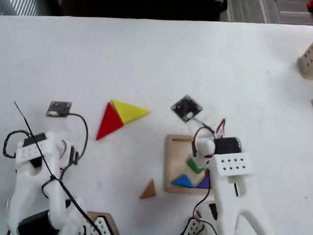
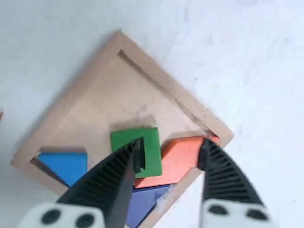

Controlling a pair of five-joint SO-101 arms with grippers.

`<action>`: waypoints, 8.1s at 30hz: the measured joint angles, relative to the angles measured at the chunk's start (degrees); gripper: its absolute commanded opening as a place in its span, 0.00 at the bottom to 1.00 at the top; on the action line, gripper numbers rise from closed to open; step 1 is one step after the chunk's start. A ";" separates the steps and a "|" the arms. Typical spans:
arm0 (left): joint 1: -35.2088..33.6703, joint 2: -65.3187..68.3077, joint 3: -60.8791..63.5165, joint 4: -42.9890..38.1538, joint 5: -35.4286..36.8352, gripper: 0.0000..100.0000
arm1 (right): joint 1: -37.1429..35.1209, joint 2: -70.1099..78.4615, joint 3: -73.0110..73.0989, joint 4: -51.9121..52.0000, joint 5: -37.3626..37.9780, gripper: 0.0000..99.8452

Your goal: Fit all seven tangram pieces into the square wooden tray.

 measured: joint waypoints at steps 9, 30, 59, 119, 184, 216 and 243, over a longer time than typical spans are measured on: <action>0.00 0.00 0.00 0.00 0.00 0.14 | 5.89 0.00 3.16 -7.56 -1.58 0.02; 0.00 0.00 0.00 0.00 0.00 0.14 | 7.12 0.00 16.09 -16.00 1.32 0.02; 0.00 0.00 0.00 0.00 0.00 0.14 | -3.25 -1.05 16.35 -22.24 -5.10 0.02; -0.26 -0.09 0.00 0.00 0.00 0.14 | 2.64 -1.14 16.79 -10.99 1.67 0.02; 57.85 -0.53 -6.68 15.74 -7.74 0.28 | 24.62 -1.05 15.74 -16.97 -4.13 0.02; 69.80 -0.62 0.18 -4.31 18.11 0.28 | 34.20 -1.05 16.18 -21.80 -6.15 0.02; 67.69 20.31 -13.27 6.51 21.80 0.28 | 34.20 -1.05 16.18 -21.80 -6.15 0.02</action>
